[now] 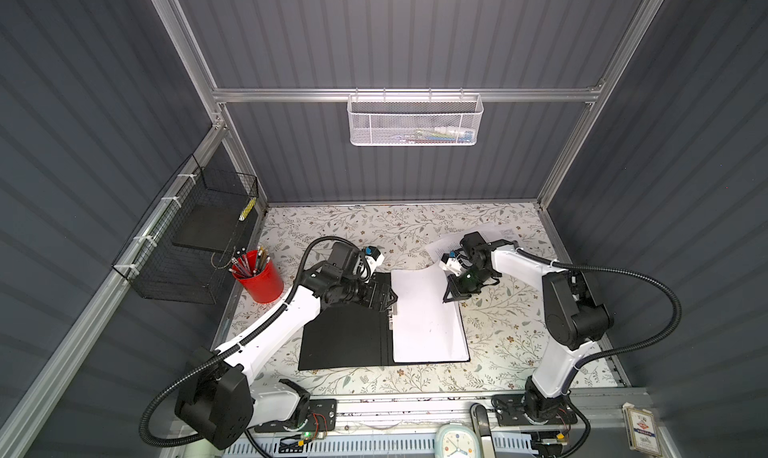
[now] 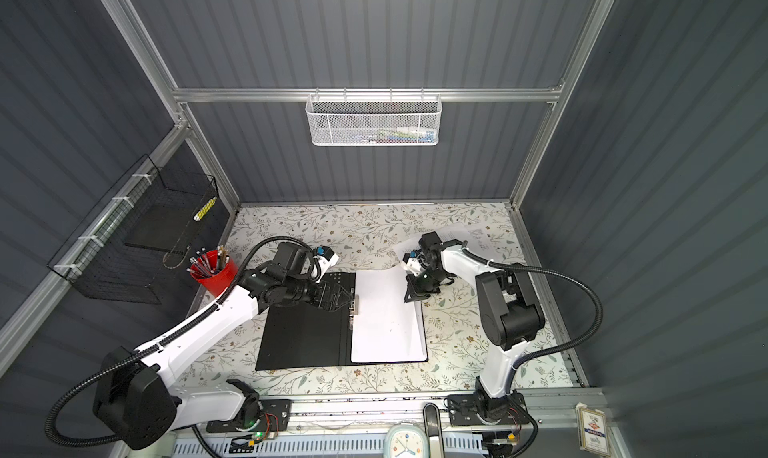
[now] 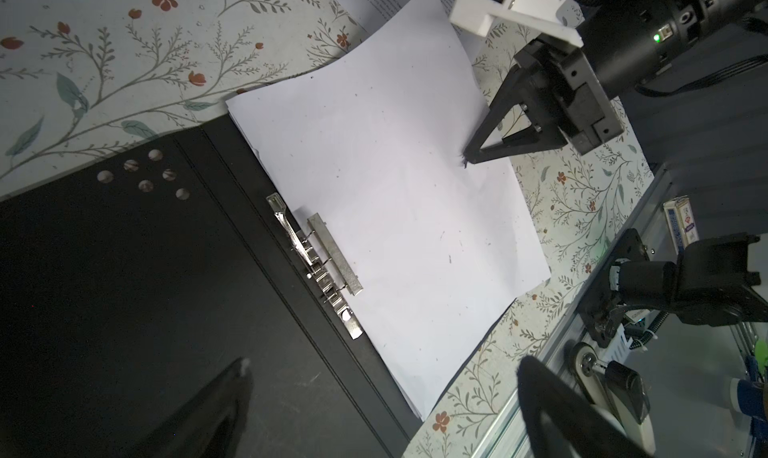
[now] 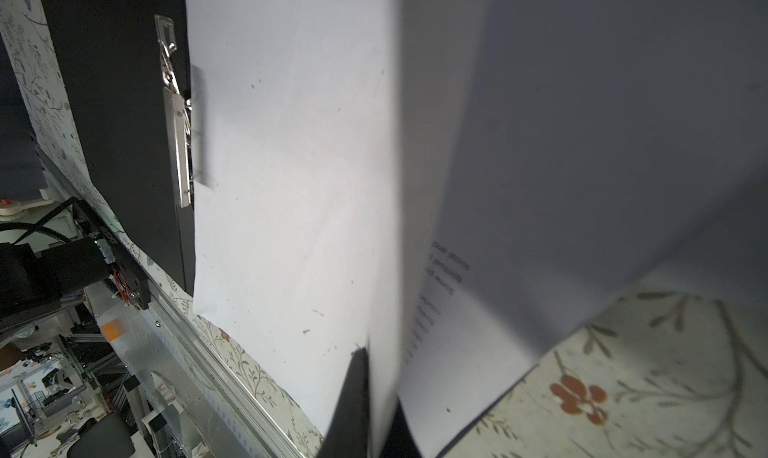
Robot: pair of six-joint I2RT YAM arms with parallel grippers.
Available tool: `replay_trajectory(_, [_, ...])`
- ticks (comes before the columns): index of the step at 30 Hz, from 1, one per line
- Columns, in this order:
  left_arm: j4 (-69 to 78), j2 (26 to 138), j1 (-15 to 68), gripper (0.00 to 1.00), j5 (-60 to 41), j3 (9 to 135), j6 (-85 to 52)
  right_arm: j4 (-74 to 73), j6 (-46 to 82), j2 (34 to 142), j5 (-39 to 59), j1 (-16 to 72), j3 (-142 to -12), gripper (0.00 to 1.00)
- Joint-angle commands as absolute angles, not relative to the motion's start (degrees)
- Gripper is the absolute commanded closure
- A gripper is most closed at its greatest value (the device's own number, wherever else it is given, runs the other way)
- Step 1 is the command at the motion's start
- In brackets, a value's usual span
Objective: Put the files into the folder
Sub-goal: 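Press the sheet edge against the metal clip with the right gripper, then release the sheet and move both grippers to the loose printed papers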
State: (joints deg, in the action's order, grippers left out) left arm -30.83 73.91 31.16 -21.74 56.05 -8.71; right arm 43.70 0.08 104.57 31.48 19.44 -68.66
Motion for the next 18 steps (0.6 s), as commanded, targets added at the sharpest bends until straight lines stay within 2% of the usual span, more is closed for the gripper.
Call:
replay_trajectory(1, [-31.87,74.18,31.20,0.00,-22.79,56.14,-8.26,44.91,0.59,105.95,30.58,19.69,-68.81,0.87])
replay_trajectory(8, [-31.93,74.01,31.19,0.00,-22.77,55.99,-8.17,44.16,2.19,104.89,29.75,19.55,-68.05,0.63])
replay_trajectory(18, [-31.74,73.06,31.20,0.00,-21.49,55.81,-8.59,43.94,6.15,101.33,23.43,16.61,-67.00,0.46])
